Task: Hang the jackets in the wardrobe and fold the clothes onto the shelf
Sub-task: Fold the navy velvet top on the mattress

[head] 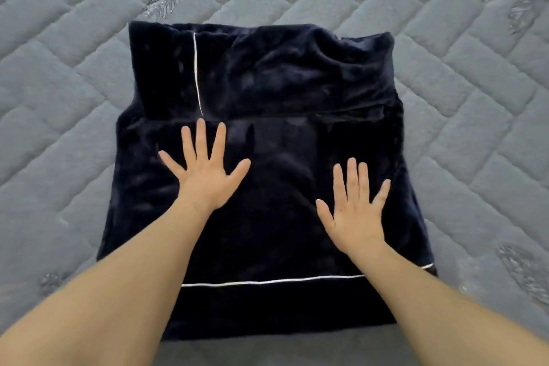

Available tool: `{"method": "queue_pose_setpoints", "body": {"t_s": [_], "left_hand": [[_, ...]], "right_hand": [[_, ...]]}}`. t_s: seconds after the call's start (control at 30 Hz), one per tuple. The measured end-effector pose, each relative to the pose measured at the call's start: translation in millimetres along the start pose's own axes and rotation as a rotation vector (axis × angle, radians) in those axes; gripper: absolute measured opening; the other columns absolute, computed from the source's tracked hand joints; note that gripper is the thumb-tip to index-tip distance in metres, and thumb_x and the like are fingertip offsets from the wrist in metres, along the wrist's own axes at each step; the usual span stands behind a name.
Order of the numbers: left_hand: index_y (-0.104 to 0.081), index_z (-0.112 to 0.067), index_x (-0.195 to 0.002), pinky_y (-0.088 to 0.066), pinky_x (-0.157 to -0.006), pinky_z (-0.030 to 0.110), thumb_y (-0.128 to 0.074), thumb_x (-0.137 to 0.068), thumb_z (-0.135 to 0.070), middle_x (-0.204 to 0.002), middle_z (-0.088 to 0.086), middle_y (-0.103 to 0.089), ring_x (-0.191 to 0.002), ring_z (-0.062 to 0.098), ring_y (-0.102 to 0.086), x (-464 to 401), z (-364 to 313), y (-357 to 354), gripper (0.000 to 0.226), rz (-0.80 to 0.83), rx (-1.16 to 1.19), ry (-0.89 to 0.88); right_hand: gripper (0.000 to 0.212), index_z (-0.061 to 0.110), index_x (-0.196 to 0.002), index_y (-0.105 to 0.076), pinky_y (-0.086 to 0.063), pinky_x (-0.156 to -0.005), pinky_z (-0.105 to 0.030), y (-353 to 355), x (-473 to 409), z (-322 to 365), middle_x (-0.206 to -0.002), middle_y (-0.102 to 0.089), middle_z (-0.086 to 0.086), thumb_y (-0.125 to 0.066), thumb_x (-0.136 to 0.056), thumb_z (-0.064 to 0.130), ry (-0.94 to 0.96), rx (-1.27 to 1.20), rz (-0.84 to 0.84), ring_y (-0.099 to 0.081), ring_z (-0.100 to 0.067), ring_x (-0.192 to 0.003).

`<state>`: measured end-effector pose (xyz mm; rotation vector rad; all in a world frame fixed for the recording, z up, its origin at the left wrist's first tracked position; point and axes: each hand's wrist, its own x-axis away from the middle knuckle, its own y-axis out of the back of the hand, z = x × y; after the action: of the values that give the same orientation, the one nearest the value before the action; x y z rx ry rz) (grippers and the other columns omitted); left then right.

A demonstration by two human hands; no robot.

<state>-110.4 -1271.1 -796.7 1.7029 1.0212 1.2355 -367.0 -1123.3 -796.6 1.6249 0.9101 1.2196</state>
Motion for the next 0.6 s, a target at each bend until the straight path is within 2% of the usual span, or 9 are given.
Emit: {"method": "queue_pose_setpoints", "body": {"t_s": [0.17,0.27,0.37,0.4,0.47,0.53,0.57,0.6], "left_hand": [[0.023,-0.035,-0.152,0.016,-0.110,0.070,-0.014,-0.086,-0.081,-0.161,-0.003,0.030,-0.146,0.022,0.032,80,29,-24,0.089,0.040,-0.109,-0.126],[0.031,-0.034,-0.149,0.015,-0.107,0.074,-0.016,-0.083,-0.083,-0.158,-0.001,0.036,-0.145,0.027,0.034,127,39,-36,0.094,0.107,-0.185,-0.204],[0.029,-0.038,-0.149,0.015,-0.105,0.076,-0.025,-0.077,-0.089,-0.158,0.001,0.037,-0.144,0.030,0.036,160,43,-38,0.104,0.187,-0.199,-0.295],[0.026,-0.040,-0.150,0.013,-0.104,0.078,-0.029,-0.074,-0.090,-0.158,0.001,0.036,-0.144,0.031,0.035,169,44,-38,0.107,0.209,-0.200,-0.346],[0.022,-0.042,-0.151,0.010,-0.103,0.080,-0.038,-0.069,-0.088,-0.160,0.003,0.032,-0.145,0.032,0.032,188,47,-39,0.111,0.238,-0.243,-0.438],[0.023,-0.041,-0.151,0.009,-0.103,0.080,-0.041,-0.068,-0.081,-0.160,0.005,0.031,-0.146,0.032,0.030,205,47,-41,0.113,0.248,-0.329,-0.449],[0.027,-0.040,-0.150,0.007,-0.103,0.080,-0.041,-0.067,-0.079,-0.159,0.005,0.033,-0.145,0.032,0.032,211,44,-42,0.114,0.253,-0.368,-0.425],[0.031,-0.039,-0.148,0.006,-0.102,0.080,-0.042,-0.068,-0.076,-0.157,0.004,0.037,-0.145,0.032,0.034,215,41,-41,0.114,0.266,-0.397,-0.397]], "right_hand": [[0.082,0.011,-0.155,-0.007,-0.005,-0.109,-0.075,-8,47,1,-0.164,0.004,-0.015,-0.011,-0.093,0.064,0.195,0.052,0.064,0.005,-0.035,-0.151],[0.087,0.012,-0.155,-0.016,-0.009,-0.107,-0.077,-12,83,0,-0.163,-0.002,-0.016,-0.022,-0.090,0.069,0.367,0.052,0.102,0.001,-0.035,-0.151],[0.097,0.014,-0.155,-0.021,-0.011,-0.106,-0.078,-11,112,-5,-0.163,-0.003,-0.018,-0.030,-0.083,0.079,0.508,0.063,0.146,0.001,-0.037,-0.150],[0.102,0.015,-0.155,-0.017,-0.008,-0.106,-0.078,-10,118,-8,-0.163,0.001,-0.018,-0.031,-0.080,0.083,0.535,0.074,0.175,0.005,-0.037,-0.150],[0.110,0.020,-0.155,0.005,0.001,-0.107,-0.076,-9,127,-11,-0.161,0.019,-0.015,-0.031,-0.075,0.087,0.565,0.130,0.246,0.019,-0.036,-0.148],[0.110,0.024,-0.150,0.025,0.010,-0.108,-0.073,-8,134,-12,-0.155,0.036,-0.011,-0.035,-0.079,0.083,0.551,0.175,0.289,0.032,-0.033,-0.143],[0.107,0.024,-0.151,0.026,0.011,-0.109,-0.071,-6,136,-12,-0.156,0.036,-0.010,-0.040,-0.083,0.076,0.534,0.176,0.293,0.031,-0.031,-0.144],[0.102,0.025,-0.154,0.019,0.006,-0.112,-0.068,-2,137,-11,-0.159,0.028,-0.009,-0.047,-0.087,0.066,0.522,0.172,0.290,0.022,-0.031,-0.147]]}}
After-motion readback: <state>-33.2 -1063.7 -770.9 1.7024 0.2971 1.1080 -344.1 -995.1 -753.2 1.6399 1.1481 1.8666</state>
